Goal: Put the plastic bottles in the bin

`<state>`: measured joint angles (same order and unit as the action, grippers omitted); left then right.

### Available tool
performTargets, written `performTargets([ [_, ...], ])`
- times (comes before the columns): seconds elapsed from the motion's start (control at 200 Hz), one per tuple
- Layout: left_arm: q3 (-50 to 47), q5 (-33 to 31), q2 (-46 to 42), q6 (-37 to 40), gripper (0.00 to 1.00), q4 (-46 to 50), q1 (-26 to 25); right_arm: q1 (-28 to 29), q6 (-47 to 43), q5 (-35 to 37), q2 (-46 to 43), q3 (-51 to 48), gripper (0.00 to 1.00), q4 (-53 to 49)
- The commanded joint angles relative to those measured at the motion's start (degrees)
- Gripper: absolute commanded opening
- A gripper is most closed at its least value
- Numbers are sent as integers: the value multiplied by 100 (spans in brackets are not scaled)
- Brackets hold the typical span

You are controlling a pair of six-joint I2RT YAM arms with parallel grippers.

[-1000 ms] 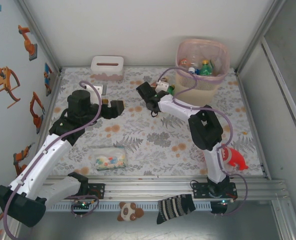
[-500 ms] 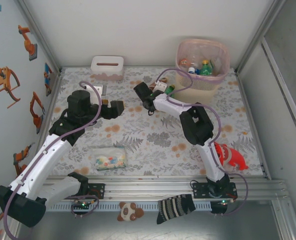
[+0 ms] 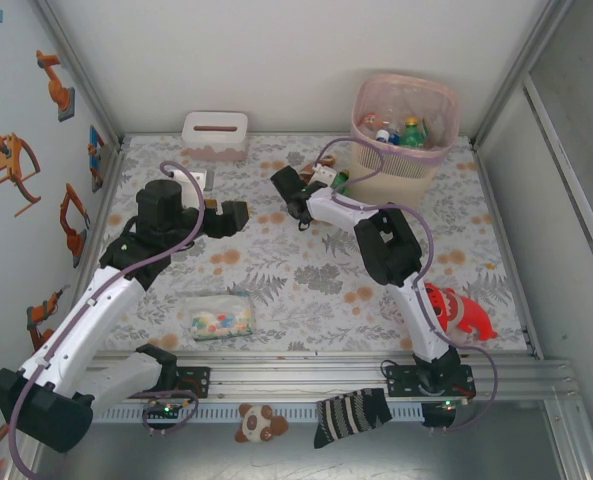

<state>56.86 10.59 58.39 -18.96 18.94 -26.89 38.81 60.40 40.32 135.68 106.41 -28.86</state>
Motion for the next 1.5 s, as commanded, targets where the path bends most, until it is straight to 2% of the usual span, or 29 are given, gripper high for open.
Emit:
performTargets([
  [0.0,72,137,6,-116,86,56,40,-75,121,139,49,18,76,100],
  [0.115,71,151,6,-138,86,39,36,-75,121,108,7,-80,67,170],
  [0.25,71,152,-20,-160,86,39,35,-75,121,107,-62,-179,62,192],
  [0.516,36,158,-30,-204,86,-30,39,6,-272,224,-542,-506,58,446],
  [0.826,9,118,-47,-222,86,-44,37,336,-1517,334,-1188,-699,57,863],
  [1.031,27,51,-64,-172,86,-39,46,470,-2589,-389,-1768,-854,56,1152],
  [1.247,44,18,-30,-143,87,-122,70,474,-3498,-1553,-2474,-843,55,1121],
  [1.492,80,51,79,-151,86,-213,79,456,-4191,-1903,-3128,-397,55,571],
])
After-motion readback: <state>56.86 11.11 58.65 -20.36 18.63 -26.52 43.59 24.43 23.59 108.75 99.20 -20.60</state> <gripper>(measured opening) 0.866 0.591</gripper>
